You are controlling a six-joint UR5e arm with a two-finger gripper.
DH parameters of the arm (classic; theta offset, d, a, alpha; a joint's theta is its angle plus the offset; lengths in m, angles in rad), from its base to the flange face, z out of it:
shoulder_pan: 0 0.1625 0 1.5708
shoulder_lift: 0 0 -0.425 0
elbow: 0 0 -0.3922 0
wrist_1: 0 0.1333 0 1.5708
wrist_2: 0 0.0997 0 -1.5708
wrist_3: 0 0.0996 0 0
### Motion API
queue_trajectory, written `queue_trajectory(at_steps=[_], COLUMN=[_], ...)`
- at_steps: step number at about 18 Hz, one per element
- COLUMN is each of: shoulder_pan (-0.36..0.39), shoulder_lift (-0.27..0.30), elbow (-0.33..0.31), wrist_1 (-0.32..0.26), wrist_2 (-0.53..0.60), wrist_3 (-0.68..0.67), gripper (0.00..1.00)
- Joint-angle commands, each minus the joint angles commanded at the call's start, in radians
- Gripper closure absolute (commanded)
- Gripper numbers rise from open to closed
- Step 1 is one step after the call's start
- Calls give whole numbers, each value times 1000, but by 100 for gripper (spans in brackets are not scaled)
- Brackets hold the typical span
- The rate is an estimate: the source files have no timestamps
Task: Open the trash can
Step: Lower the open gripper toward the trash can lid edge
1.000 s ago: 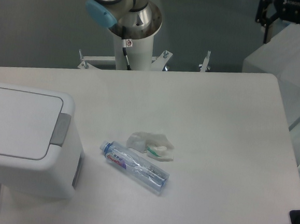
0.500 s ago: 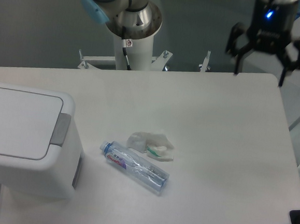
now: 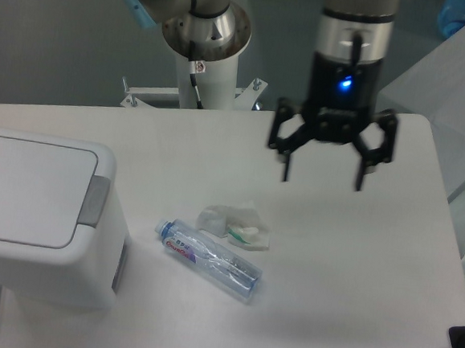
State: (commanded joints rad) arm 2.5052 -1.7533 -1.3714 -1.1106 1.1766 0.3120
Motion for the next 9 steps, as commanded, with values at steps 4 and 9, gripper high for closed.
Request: queue_trajectory(at_steps=[4,9], shoulder_pan=[-68,-123], shoulder_lift=[-8,-5], elbow=[-30,-55], wrist_1=[5,5], wrist_2=[8,9], wrist_3=[-67,-73], gripper=[0,0])
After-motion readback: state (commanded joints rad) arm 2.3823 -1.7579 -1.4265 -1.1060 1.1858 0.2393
